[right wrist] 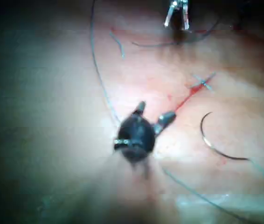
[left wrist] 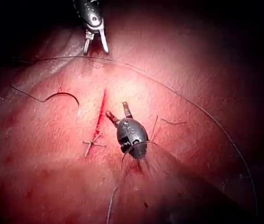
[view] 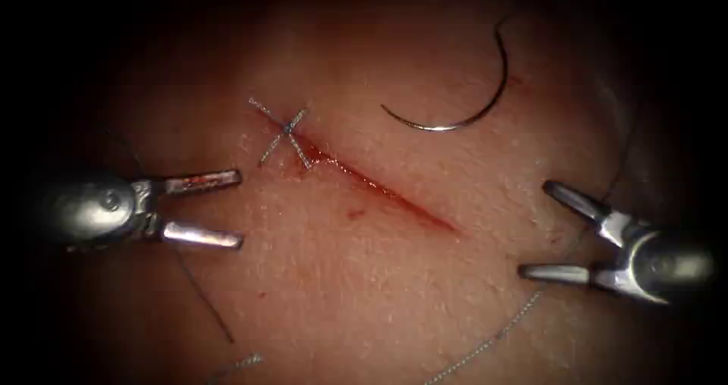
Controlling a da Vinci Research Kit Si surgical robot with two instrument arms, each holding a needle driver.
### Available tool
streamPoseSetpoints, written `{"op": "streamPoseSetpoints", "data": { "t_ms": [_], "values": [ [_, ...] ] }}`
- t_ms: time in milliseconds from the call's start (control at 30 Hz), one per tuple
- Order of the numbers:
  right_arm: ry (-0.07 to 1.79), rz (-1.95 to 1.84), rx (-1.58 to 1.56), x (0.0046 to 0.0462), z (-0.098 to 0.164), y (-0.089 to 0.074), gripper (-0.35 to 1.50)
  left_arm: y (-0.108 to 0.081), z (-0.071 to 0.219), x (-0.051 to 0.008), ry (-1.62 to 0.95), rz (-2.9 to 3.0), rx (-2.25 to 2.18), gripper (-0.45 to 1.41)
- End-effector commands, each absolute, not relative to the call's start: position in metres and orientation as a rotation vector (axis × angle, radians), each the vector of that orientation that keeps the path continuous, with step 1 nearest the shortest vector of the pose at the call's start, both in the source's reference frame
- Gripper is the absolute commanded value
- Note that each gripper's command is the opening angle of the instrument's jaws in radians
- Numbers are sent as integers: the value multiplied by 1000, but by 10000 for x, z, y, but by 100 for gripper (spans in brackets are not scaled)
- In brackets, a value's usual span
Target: Wound Closure
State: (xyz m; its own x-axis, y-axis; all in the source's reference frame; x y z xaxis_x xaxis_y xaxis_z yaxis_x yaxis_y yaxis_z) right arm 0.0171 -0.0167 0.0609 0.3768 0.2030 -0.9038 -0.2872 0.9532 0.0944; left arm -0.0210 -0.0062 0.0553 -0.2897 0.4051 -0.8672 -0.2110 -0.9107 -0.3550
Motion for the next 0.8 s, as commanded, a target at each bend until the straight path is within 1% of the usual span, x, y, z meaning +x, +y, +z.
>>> {"op": "streamPoseSetpoints", "data": {
  "t_ms": [33,100,367,500,600,800],
  "values": [
    [1145,314,-78,177,612,-175,109,-67,559,-215,-244,2241,-1583,22],
    [1150,308,-68,176,610,-175,104,-67,559,-215,-241,2242,-1580,22],
    [1163,303,-62,173,602,-182,104,-71,564,-226,-221,2271,-1527,24],
    [1164,301,-62,171,601,-185,104,-71,568,-239,-215,2294,-1472,30],
    [1165,300,-61,171,599,-188,106,-64,572,-255,-218,2311,-1436,32],
    [1165,299,-61,170,596,-190,103,-33,588,-297,-209,2341,-1294,32]
  ]
}}
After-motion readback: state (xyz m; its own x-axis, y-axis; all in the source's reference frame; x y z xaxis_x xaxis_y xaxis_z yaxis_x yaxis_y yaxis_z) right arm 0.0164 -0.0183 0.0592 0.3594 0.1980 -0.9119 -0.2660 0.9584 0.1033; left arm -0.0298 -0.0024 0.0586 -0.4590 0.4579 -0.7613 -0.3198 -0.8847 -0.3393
